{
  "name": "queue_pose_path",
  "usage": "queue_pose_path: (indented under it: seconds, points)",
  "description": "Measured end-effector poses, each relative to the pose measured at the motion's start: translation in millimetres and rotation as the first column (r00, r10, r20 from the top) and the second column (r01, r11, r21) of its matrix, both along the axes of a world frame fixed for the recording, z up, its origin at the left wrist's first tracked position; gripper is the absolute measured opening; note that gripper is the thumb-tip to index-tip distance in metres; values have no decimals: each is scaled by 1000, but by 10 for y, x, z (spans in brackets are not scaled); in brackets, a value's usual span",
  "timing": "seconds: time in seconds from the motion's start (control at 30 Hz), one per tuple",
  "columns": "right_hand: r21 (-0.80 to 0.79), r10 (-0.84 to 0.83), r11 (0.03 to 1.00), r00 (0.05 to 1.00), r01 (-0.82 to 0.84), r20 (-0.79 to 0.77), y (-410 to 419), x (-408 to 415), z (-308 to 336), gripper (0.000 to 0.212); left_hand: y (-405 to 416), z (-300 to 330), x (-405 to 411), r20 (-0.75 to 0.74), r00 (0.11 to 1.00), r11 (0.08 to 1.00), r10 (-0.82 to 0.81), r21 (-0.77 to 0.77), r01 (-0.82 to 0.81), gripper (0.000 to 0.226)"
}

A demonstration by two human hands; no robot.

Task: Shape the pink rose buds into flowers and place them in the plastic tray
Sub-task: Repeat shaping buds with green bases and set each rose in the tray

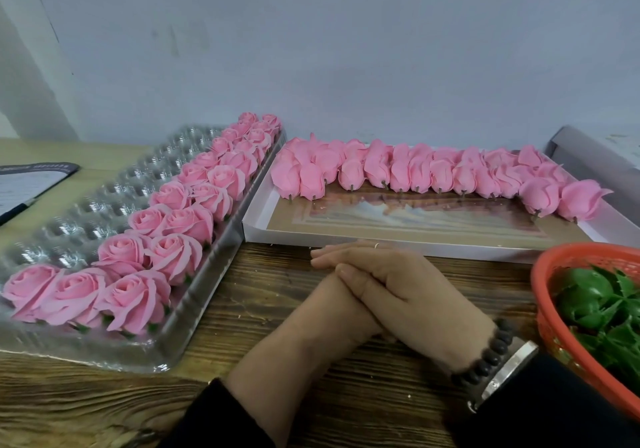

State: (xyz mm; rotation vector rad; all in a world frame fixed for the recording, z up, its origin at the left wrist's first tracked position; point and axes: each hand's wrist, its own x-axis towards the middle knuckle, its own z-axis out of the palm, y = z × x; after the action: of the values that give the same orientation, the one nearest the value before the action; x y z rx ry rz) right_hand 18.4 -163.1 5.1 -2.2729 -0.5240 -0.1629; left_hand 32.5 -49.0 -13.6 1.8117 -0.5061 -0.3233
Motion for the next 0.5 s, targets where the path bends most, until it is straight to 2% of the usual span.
queue_pose_path:
  seconds: [0.07, 0.13, 0.17, 0.3, 0.4, 0.5]
  points:
    - [5, 24, 1000, 1000, -24, 4, -10, -21, -10, 28, -10, 38, -1, 86, 996, 999, -35, 19, 34, 41]
    - [14, -1, 1000, 999, 0, 48, -26, -31, -33, 37, -28, 93, -12, 168, 980, 994, -106, 11, 106, 25]
    - [45, -27, 999, 998, 24, 63, -34, -33, -48, 43, -34, 99, -4, 151, 983, 994, -106, -14, 109, 21]
    - [303, -101, 950, 993, 80, 56, -48, -27, -105, 59, -33, 76, 45, 167, 985, 987, 36, -160, -9, 15]
    - [438, -164, 892, 983, 114, 78, -24, -15, -112, 45, -57, 65, 38, 226, 967, 975, 118, -212, -70, 28]
    - [447, -225, 882, 967, 150, 118, 67, -19, -101, 30, -85, 36, 23, 292, 947, 984, 131, -151, -90, 29]
